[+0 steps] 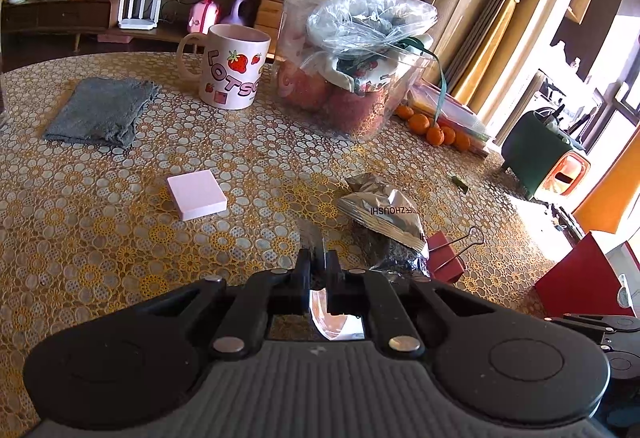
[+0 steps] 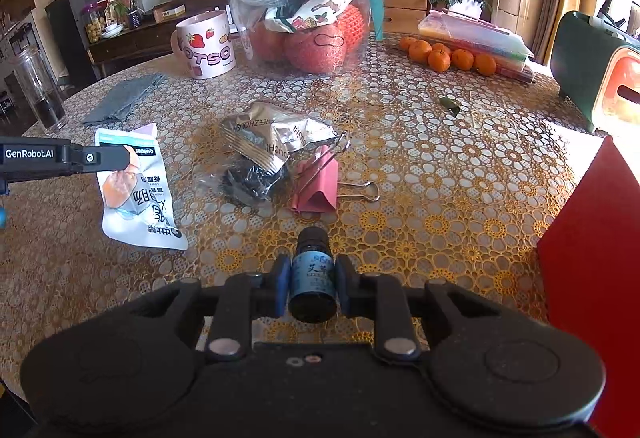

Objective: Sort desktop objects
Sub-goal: 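Carry the bottle and sausage packet with both tools over the red box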

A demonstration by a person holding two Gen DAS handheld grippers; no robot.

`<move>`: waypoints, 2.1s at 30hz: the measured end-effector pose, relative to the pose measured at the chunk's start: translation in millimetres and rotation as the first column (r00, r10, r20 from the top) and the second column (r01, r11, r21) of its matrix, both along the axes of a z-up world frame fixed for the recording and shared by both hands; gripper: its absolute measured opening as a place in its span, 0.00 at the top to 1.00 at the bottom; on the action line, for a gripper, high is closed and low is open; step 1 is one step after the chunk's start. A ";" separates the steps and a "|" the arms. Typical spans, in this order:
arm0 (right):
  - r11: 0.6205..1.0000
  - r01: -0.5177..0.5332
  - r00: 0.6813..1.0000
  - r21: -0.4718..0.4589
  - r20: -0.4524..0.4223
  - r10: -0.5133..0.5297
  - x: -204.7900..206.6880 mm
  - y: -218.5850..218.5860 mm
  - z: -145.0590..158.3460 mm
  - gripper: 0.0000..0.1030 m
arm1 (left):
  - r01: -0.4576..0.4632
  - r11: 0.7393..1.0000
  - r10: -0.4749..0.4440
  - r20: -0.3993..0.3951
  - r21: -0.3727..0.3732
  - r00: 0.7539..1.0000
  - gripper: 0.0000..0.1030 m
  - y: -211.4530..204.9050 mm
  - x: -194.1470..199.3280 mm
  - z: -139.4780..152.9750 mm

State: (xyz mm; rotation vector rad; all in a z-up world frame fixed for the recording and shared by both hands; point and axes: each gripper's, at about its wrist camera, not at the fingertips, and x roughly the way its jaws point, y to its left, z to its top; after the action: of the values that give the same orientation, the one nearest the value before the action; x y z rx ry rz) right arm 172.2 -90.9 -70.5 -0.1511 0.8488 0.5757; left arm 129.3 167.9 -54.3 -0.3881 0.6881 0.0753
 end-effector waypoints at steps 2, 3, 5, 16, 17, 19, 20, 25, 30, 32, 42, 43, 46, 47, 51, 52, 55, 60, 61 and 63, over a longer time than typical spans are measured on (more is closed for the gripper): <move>1.000 0.005 1.000 0.010 0.001 -0.005 -3.4 -4.2 2.5 0.78 | 0.003 1.000 -0.003 0.002 -0.002 1.000 0.94 -3.3 -4.3 2.3; 1.000 0.007 1.000 0.013 0.002 -0.007 -5.4 -6.3 4.0 0.78 | 0.006 1.000 -0.006 0.004 -0.005 1.000 0.95 -5.0 -6.6 3.7; 1.000 0.012 1.000 0.022 0.001 -0.012 -8.6 -10.6 6.6 0.78 | 0.010 1.000 -0.010 0.007 -0.008 1.000 0.95 -8.0 -11.5 6.4; 0.998 0.021 1.000 0.061 0.013 -0.021 -30.3 -34.6 27.0 0.78 | 0.043 0.997 -0.042 0.013 -0.057 0.999 0.95 -27.7 -29.8 21.0; 0.998 0.021 1.000 0.062 0.017 -0.022 -32.4 -37.0 29.5 0.78 | 0.049 0.997 -0.048 0.018 -0.060 0.999 0.95 -30.7 -31.3 23.7; 0.998 0.024 0.999 0.066 0.021 -0.026 -36.2 -43.1 34.7 0.78 | 0.063 0.995 -0.061 0.026 -0.072 0.998 0.95 -37.4 -33.6 29.3; 0.997 0.027 0.999 0.068 0.022 -0.029 -37.9 -46.0 36.9 0.78 | 0.073 0.994 -0.070 0.032 -0.080 0.997 0.95 -41.8 -35.0 32.9; 0.996 0.041 0.998 0.082 0.039 -0.044 -50.6 -65.4 51.3 0.78 | 0.124 0.988 -0.118 0.064 -0.090 0.991 0.95 -64.7 -40.0 49.0; 0.993 0.059 0.996 0.100 0.066 -0.066 -62.5 -85.6 66.0 0.78 | 0.184 0.978 -0.174 0.103 -0.095 0.979 0.95 -92.4 -41.7 68.4; 0.992 0.068 0.994 0.107 0.079 -0.076 -66.5 -95.3 72.0 0.78 | 0.204 0.974 -0.192 0.117 -0.095 0.974 0.95 -102.6 -41.5 75.3; 0.983 0.127 0.982 0.132 0.126 -0.144 -80.6 -146.8 92.6 0.78 | 0.313 0.947 -0.299 0.161 -0.067 0.940 0.95 -163.8 -35.8 100.5; 0.981 0.138 0.979 0.134 0.131 -0.155 -80.6 -153.8 94.3 0.78 | 0.323 0.944 -0.309 0.164 -0.065 0.937 0.95 -169.6 -35.1 101.9; 0.977 0.163 0.973 0.140 0.143 -0.183 -79.4 -169.6 97.6 0.78 | 0.357 0.932 -0.343 0.169 -0.060 0.924 0.95 -190.2 -30.9 107.5; 0.975 0.170 0.971 0.143 0.144 -0.190 -79.0 -173.8 98.1 0.78 | 0.367 0.928 -0.353 0.171 -0.057 0.920 0.95 -197.1 -29.0 109.1; 0.968 0.207 0.961 0.145 0.154 -0.228 -76.3 -197.6 98.8 0.78 | 0.413 0.910 -0.400 0.176 -0.041 0.899 0.95 -225.4 -22.2 114.1; 0.965 0.215 0.959 0.147 0.154 -0.237 -75.2 -203.5 98.4 0.78 | 0.423 0.905 -0.411 0.177 -0.036 0.894 0.95 -232.2 -20.0 114.8; 0.959 0.243 0.951 0.148 0.159 -0.265 -72.9 -220.1 97.6 0.78 | 0.452 0.892 -0.441 0.176 -0.026 0.880 0.95 -252.5 -12.2 116.6; 0.945 0.289 0.935 0.153 0.165 -0.313 -67.3 -247.6 95.3 0.78 | 0.496 0.868 -0.487 0.179 -0.008 0.855 0.95 -283.5 -0.4 121.9; 0.943 0.296 0.933 0.153 0.166 -0.320 -65.9 -251.3 94.8 0.78 | 0.504 0.864 -0.495 0.180 -0.003 0.850 0.95 -290.1 2.6 122.8; 0.937 0.313 0.927 0.154 0.166 -0.337 -64.0 -261.0 93.9 0.78 | 0.516 0.857 -0.509 0.183 0.008 0.841 0.95 -300.9 7.9 123.5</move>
State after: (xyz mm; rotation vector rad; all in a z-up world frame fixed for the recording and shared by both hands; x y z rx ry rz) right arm 108.1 -352.0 23.4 0.0500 0.6316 0.2932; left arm 137.2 -133.1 69.2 -0.2344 0.5958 -0.4828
